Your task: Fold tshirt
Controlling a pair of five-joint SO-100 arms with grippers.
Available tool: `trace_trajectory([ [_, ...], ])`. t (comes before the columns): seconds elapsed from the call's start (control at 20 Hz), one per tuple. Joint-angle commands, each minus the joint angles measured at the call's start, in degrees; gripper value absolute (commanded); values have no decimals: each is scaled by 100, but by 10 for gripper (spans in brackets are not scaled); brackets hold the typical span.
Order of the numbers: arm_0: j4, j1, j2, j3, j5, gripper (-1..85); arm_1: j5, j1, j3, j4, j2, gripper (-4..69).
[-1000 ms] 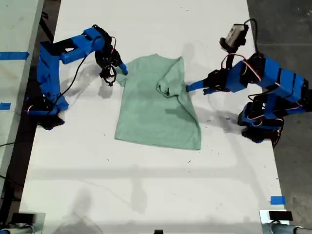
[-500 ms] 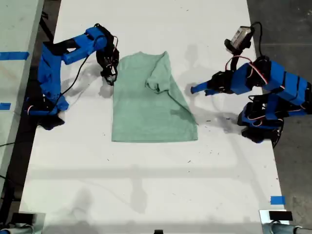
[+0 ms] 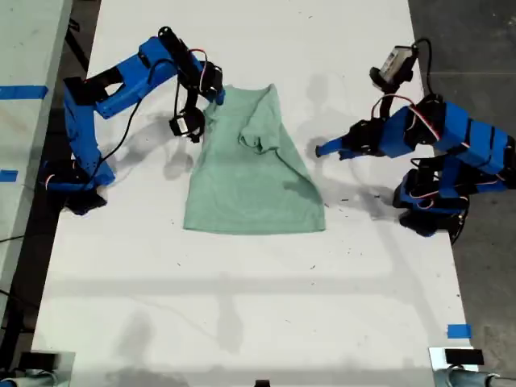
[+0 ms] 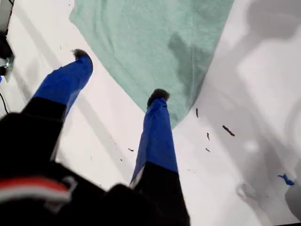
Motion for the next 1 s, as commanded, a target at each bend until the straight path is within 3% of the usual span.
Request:
trace_trajectory([
  [0.0,-773,563,-44,-457,272,0,79,-70,-26,-176,132,238],
  [0.1,-1336,782,-396,-510,369,0,114,-105,9,-185,132,238],
  [0.3,-1450,624,-1969,-1169,246,28,176,-158,35,-176,132,238],
  [0.35,-1459,536,-2241,-1195,123,177,193,-167,53,-193,132,238],
  [0.4,-1354,457,-2347,-1195,18,234,193,-176,53,-202,132,238],
  [0.7,141,220,-360,-1107,-9,250,185,-176,105,-290,132,238],
  [0.95,1942,149,1485,-580,-404,255,114,-185,97,-246,132,242],
])
